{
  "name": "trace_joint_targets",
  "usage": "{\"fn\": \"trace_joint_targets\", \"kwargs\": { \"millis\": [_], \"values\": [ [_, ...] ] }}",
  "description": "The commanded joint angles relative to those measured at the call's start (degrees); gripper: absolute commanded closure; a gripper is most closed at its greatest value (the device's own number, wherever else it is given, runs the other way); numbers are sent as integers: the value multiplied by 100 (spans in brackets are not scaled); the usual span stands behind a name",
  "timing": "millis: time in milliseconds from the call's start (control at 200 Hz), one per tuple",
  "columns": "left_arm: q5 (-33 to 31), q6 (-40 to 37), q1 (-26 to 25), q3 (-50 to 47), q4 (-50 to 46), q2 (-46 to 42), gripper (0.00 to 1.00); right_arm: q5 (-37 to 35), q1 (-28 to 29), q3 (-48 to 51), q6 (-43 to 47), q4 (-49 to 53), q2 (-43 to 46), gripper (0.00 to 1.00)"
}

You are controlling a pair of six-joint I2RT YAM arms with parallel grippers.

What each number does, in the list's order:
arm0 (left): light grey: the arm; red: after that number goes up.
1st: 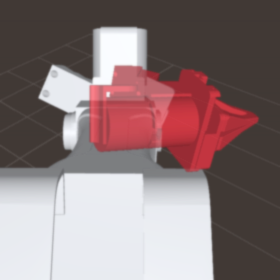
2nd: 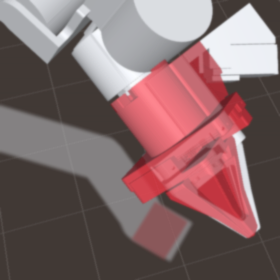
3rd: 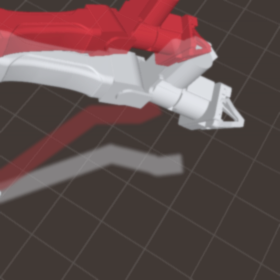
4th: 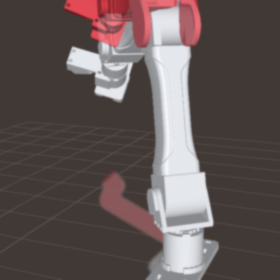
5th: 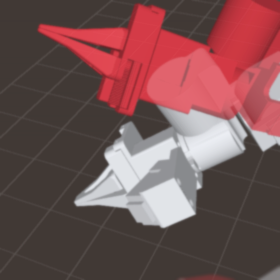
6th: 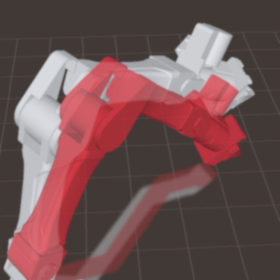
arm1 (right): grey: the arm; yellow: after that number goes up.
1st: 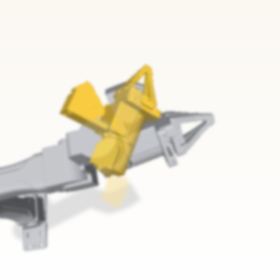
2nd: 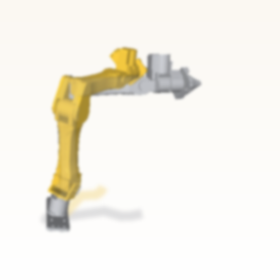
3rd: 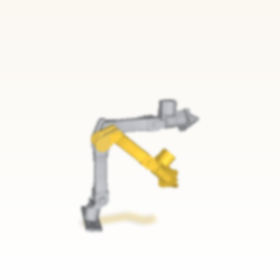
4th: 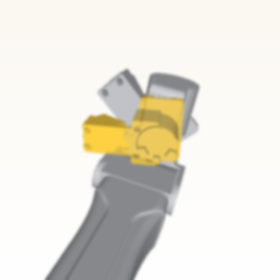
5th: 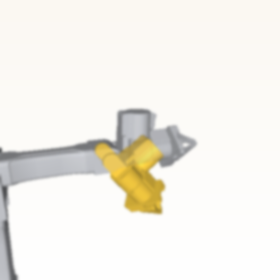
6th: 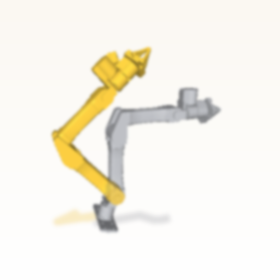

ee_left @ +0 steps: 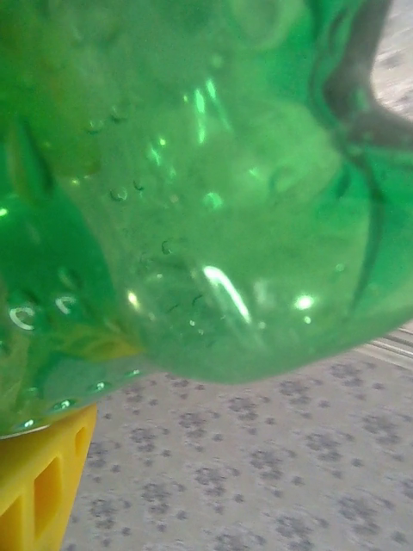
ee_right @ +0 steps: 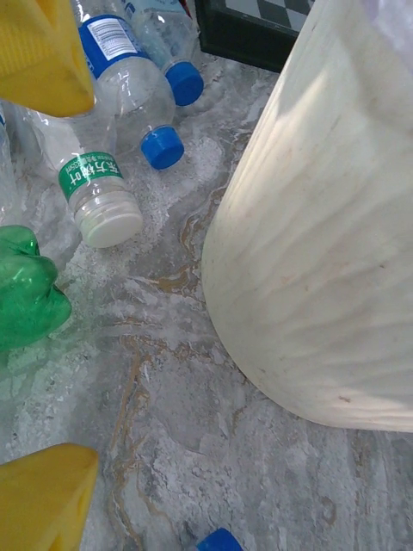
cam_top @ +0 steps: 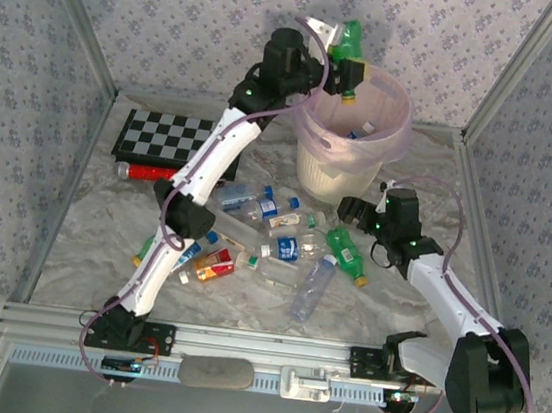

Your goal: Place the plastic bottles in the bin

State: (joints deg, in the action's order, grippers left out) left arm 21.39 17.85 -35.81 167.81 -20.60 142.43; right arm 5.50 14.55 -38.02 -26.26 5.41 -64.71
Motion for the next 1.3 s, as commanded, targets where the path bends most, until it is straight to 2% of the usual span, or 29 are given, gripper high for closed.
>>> {"fn": "trace_joint_targets", "kwargs": {
  "millis": [0, 110, 330, 430, 560, 625, 740, 1039, 1299],
  "values": [
    [346, -41, -9, -300, 49, -98, 54, -107, -63, 110, 18, 138, 231, 1],
    [349, -183, -71, -766, 233, -159, 54, -104, -108, 143, 25, 165, 342, 1],
    [151, -540, -172, -776, -181, 47, 52, -84, -193, 181, 5, 216, 484, 1],
    [137, -567, -170, -776, -275, 58, 47, -72, -224, 175, -15, 232, 520, 1],
    [145, -599, -176, -767, -295, 26, 30, -66, -274, 130, -37, 268, 510, 1],
    [146, -588, -179, -760, -280, -19, 17, -58, -295, 94, -12, 315, 479, 1],
    [203, -551, -183, -738, -243, -147, 0, -115, -355, -15, 91, 464, 403, 1],
    [375, -607, -268, -741, -341, -730, 0, -255, -714, -519, 391, 984, -144, 1],
    [313, -621, -268, -1041, -1055, -1278, 0, -572, -1124, -1022, 561, 1513, -714, 1]
  ]
}}
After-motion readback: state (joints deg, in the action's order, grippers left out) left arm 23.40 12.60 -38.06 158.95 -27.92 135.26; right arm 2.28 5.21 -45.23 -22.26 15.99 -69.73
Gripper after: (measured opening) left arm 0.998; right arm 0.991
